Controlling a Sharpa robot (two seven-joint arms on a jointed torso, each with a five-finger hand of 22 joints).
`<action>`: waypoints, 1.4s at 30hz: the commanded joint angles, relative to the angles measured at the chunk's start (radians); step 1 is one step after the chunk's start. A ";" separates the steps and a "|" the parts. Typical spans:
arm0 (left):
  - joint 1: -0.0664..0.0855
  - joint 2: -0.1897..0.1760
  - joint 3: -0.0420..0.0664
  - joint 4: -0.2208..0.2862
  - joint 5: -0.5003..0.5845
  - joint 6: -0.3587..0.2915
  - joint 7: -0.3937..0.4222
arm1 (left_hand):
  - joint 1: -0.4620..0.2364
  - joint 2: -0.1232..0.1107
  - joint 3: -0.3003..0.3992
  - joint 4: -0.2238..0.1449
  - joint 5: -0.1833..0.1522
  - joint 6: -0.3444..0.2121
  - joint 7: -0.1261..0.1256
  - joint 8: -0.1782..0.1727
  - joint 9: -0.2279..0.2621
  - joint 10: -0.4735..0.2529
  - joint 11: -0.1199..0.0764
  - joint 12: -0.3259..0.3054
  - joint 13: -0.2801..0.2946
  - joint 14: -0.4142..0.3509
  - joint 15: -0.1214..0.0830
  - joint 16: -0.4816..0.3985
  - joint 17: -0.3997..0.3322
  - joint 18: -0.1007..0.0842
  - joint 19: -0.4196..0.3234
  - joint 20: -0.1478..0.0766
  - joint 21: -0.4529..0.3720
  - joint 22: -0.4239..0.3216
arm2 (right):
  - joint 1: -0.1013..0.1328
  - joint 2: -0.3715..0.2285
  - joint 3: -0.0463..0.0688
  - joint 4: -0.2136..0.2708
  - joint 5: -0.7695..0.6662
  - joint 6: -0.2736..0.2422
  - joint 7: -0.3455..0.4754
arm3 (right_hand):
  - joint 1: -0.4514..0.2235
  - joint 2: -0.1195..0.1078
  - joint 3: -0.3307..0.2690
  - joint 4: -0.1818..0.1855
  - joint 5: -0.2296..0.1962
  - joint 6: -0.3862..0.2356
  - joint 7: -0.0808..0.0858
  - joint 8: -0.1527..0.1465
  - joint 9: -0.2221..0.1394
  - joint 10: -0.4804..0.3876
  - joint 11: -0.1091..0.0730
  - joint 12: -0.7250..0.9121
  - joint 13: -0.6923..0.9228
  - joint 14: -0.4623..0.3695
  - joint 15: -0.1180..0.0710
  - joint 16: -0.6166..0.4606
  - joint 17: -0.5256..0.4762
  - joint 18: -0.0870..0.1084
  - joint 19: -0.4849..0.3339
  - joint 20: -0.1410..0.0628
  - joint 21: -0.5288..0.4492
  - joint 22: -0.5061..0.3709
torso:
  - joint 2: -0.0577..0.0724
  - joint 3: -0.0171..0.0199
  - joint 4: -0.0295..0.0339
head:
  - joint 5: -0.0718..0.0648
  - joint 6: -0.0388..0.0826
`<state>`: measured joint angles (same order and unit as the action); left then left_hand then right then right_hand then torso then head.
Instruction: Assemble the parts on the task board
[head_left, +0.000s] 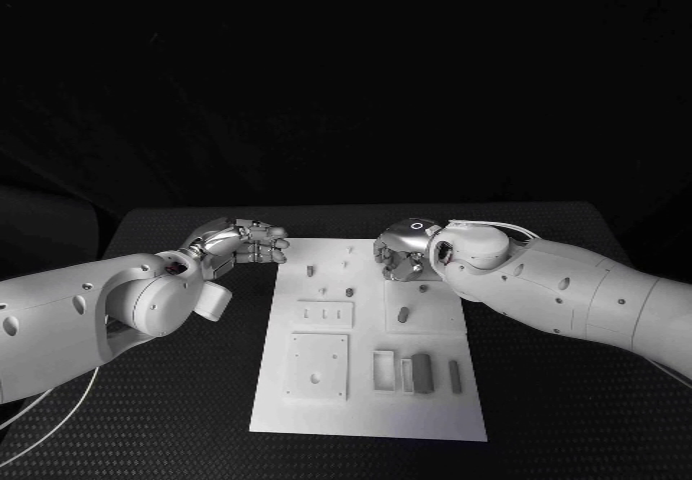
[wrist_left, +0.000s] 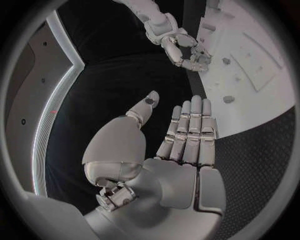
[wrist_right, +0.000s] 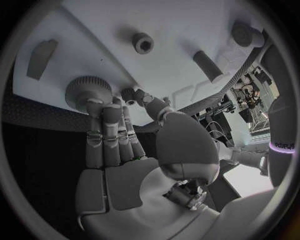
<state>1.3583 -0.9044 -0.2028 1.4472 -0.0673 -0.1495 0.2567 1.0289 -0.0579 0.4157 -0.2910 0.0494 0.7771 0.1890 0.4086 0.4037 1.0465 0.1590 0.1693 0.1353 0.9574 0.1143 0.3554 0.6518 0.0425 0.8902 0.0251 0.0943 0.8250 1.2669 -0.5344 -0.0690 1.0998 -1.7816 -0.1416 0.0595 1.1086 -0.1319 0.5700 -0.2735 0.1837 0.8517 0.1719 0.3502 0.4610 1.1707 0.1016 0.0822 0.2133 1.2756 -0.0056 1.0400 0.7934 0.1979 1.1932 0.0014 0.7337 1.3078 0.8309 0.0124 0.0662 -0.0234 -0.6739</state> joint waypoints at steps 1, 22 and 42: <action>0.001 0.000 0.001 0.001 0.004 0.016 0.006 | 0.004 0.005 -0.005 0.000 0.003 0.005 0.002 -0.003 -0.001 -0.004 0.001 -0.004 0.001 0.005 0.001 -0.006 0.002 -0.015 0.000 -0.006 -0.006 -0.001 | -0.010 -0.003 -0.007 -0.003 -0.044 0.033 -0.016 | 0.006 -0.006 0.001 -0.006 -0.005 0.008 -0.002 0.002 0.002 0.004 0.000 0.005 0.001 0.001 -0.006 0.005 -0.001 0.064 -0.006 -0.009 0.007 0.024 | 0.002 0.0007 0.0004 | -0.002 0.001; 0.001 -0.009 0.001 -0.005 0.004 0.014 0.006 | 0.007 0.005 -0.006 0.000 0.003 0.007 0.002 -0.003 -0.002 -0.003 0.001 -0.005 0.001 0.006 0.001 -0.007 0.003 -0.016 0.001 -0.007 -0.008 -0.002 | -0.012 -0.025 -0.007 0.038 -0.095 -0.002 -0.035 | 0.011 -0.009 0.001 -0.007 -0.005 0.019 -0.006 0.002 0.009 0.010 -0.004 0.007 0.029 0.002 -0.010 0.020 -0.006 0.064 -0.004 -0.012 0.020 0.024 | 0.007 0.0015 0.0019 | -0.008 0.002; 0.001 -0.005 0.000 -0.015 0.005 0.016 0.005 | 0.007 0.005 -0.008 0.001 0.003 0.008 0.002 -0.003 -0.002 -0.003 0.001 -0.005 0.002 0.006 0.001 -0.009 0.004 -0.016 0.002 -0.007 -0.009 -0.003 | -0.012 -0.041 -0.007 0.073 -0.139 -0.022 -0.054 | 0.017 -0.015 0.007 -0.006 -0.005 0.029 -0.009 0.001 0.014 0.016 -0.007 0.010 0.054 0.005 -0.013 0.033 -0.011 0.064 0.000 -0.015 0.030 0.023 | 0.009 0.0026 0.0023 | -0.017 0.007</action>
<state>1.3583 -0.9124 -0.2032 1.4318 -0.0671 -0.1491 0.2554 1.0289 -0.0579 0.4157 -0.2910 0.0494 0.7771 0.1890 0.4093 0.4030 1.0465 0.1589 0.1693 0.1354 0.9574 0.1142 0.3515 0.6544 0.0380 0.8901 0.0251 0.0904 0.8234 1.2610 -0.5734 -0.0717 1.1715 -1.8931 -0.1843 0.0163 1.1207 -0.1439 0.5727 -0.2762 0.1830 0.8752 0.1630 0.3503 0.4742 1.1782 0.0937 0.0865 0.2645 1.2806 -0.0100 1.0710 0.7833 0.1926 1.1906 -0.0054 0.7613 1.3078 0.8400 0.0151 0.0664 -0.0395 -0.6676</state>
